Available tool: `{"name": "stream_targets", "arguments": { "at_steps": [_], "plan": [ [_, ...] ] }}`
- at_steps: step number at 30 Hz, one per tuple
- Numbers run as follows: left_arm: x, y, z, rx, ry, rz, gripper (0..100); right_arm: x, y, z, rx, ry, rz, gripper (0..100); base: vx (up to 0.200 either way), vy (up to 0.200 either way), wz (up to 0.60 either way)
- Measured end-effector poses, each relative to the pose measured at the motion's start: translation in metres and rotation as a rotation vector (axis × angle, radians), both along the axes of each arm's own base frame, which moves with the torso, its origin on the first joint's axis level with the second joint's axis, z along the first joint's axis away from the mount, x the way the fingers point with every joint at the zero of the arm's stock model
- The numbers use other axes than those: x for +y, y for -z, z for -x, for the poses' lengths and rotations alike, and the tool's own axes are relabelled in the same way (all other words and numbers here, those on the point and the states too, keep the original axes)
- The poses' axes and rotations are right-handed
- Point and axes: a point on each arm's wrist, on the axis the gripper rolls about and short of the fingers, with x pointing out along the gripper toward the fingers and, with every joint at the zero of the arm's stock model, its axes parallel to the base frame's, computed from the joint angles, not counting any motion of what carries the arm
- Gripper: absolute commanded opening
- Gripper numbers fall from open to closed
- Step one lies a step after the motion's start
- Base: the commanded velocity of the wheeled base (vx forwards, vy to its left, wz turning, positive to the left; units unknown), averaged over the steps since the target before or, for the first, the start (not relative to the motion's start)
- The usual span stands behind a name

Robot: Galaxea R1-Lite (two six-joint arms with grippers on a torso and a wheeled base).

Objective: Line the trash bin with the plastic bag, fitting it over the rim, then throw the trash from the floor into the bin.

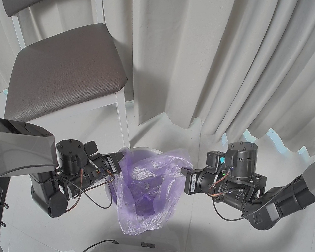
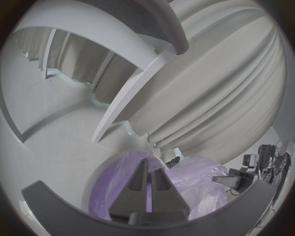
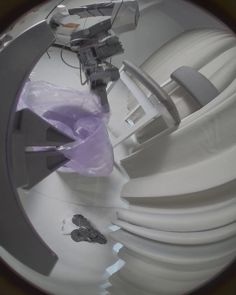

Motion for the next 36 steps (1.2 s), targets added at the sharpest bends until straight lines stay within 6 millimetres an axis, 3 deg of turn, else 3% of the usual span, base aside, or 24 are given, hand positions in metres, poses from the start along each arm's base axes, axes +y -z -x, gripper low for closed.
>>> {"name": "stream_targets", "arguments": {
  "at_steps": [5, 18, 26, 36],
  "plan": [
    [0.002, 0.0, -0.008, -0.018, -0.022, 0.004, 0, -0.003, 0.011, 0.013, -0.012, -0.02, 0.001, 0, 0.0, 0.0, 0.0],
    [0.023, -0.025, -0.012, -0.087, -0.063, 0.014, 0, -0.011, 0.041, 0.04, 0.058, -0.109, 0.129, 0, 0.0, 0.0, 0.0],
    [0.037, -0.017, -0.002, -0.141, 0.002, -0.19, 0, -0.011, 0.05, 0.041, 0.084, -0.12, 0.163, 0, 0.0, 0.0, 0.0],
    [0.047, 0.0, 0.012, -0.169, 0.037, -0.414, 0, -0.006, 0.064, 0.028, 0.111, -0.116, 0.222, 0, 0.0, 0.0, 0.0]
  ]
}}
